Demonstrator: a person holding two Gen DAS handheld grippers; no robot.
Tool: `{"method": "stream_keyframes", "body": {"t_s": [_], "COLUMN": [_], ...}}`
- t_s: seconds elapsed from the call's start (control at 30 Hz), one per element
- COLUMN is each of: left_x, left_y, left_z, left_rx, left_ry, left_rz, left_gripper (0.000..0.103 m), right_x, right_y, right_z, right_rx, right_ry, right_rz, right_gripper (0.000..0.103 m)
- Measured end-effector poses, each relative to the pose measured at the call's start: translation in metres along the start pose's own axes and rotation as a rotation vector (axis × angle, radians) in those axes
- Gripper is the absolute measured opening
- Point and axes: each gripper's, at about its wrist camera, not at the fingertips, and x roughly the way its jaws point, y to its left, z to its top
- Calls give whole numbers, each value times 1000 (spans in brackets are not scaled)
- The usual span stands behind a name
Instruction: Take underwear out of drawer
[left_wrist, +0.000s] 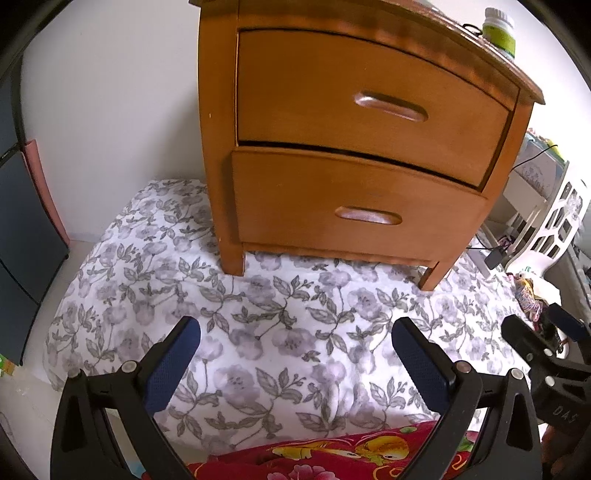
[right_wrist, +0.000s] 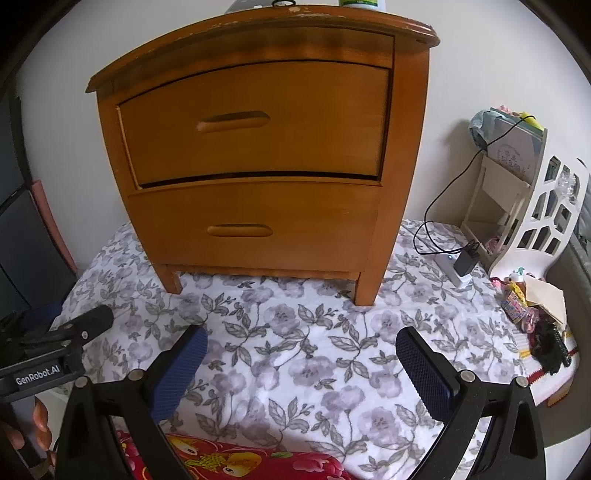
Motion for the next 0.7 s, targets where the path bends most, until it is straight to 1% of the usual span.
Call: {"method": "stream_keyframes", "body": {"t_s": [0.33, 0.7], "left_x": [-5, -4], "left_y": [0, 1], "left_z": [4, 4], "left_rx": [-11, -16], "left_ry": [-25, -18], "left_rz": [-15, -26], "left_gripper": [103, 103], "right_x": [1, 4], "right_y": [2, 7], "right_z": [1, 3], "right_rx": [-3, -33], "right_ry": [3, 14], "right_rz": [5, -13], "right_gripper": [103, 103]}}
